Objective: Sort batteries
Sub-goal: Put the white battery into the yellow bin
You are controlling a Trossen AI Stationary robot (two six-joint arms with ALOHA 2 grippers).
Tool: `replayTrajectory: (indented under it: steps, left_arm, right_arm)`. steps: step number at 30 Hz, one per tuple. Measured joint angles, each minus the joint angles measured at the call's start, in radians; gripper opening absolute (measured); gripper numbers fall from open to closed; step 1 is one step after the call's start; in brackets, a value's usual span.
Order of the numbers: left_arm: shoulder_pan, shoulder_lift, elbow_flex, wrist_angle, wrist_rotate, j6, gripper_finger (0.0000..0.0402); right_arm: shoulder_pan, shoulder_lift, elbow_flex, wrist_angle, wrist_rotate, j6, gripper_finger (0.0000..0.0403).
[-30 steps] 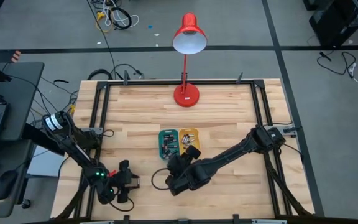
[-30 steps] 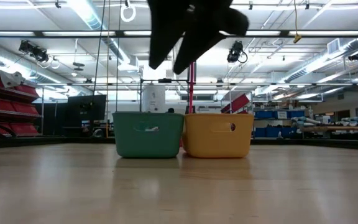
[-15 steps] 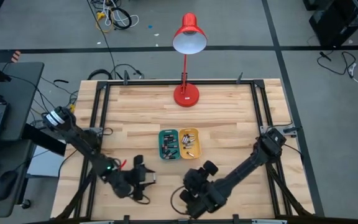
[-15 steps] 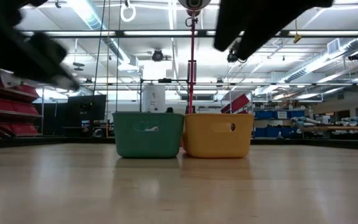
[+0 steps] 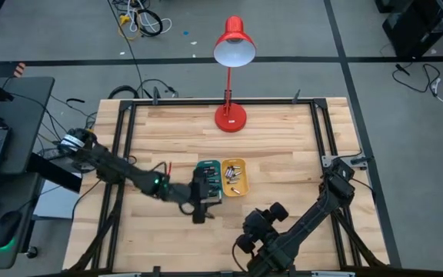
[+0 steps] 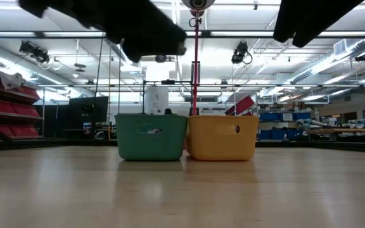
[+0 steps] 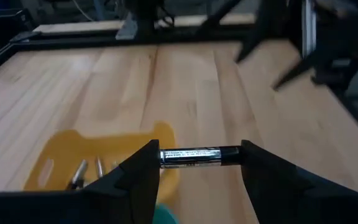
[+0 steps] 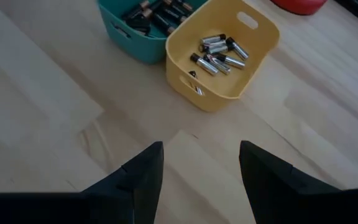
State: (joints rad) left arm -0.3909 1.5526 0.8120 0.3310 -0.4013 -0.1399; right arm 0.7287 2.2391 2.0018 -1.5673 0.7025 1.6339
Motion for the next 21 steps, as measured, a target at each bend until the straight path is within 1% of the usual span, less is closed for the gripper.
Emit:
replayTrajectory:
  steps: [5,12,18,21]
  left_arm:
    - [0.106,0.000,0.013,0.063,0.106,0.008,0.0209]
    - [0.206,0.000,0.017,0.067,0.205,0.036,0.0209]
    - [0.259,0.000,0.017,0.069,0.223,0.040,0.0210]
    - [0.275,0.000,0.017,0.069,0.237,0.065,0.0222]
  right_arm:
    - [0.010,0.000,0.000,-0.002,0.014,0.005,0.0197]
    - [0.012,0.000,0.000,-0.004,0.045,0.007,0.0197]
    - [0.009,0.000,0.000,-0.004,0.045,0.006,0.0197]
    - [0.008,0.000,0.000,-0.004,0.045,0.005,0.0197]
